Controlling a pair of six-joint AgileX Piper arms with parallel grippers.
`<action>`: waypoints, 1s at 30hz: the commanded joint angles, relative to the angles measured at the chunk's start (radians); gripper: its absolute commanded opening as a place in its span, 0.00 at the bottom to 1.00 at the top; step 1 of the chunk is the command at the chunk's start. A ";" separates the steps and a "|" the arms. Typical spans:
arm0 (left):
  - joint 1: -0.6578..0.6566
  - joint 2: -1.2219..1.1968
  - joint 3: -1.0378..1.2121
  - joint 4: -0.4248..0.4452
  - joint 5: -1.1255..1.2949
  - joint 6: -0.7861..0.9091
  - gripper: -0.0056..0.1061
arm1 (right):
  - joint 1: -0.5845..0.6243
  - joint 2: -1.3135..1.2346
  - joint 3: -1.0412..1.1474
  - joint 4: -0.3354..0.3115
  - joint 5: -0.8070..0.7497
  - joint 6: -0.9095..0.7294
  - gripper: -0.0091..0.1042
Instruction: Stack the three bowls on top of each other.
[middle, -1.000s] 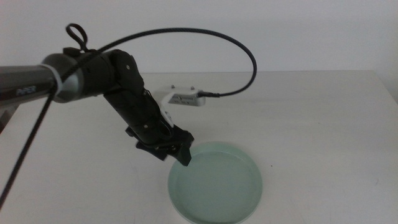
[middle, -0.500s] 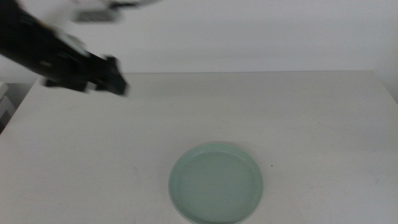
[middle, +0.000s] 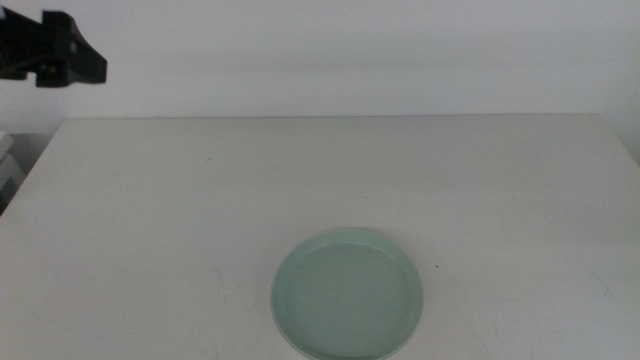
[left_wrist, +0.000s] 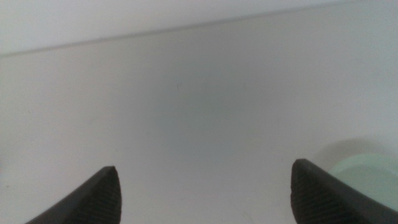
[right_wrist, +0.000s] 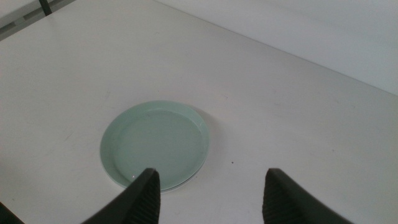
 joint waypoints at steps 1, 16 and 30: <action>0.002 -0.046 -0.023 -0.020 -0.064 -0.019 0.99 | -0.007 0.002 -0.022 0.009 -0.058 -0.013 0.46; 0.002 -0.284 0.241 -0.016 -0.220 -0.019 0.99 | -0.007 0.002 -0.022 0.017 -0.057 -0.004 0.46; 0.002 -0.627 0.564 0.060 -0.385 -0.016 0.99 | -0.007 0.004 -0.004 -0.313 -0.236 0.338 0.44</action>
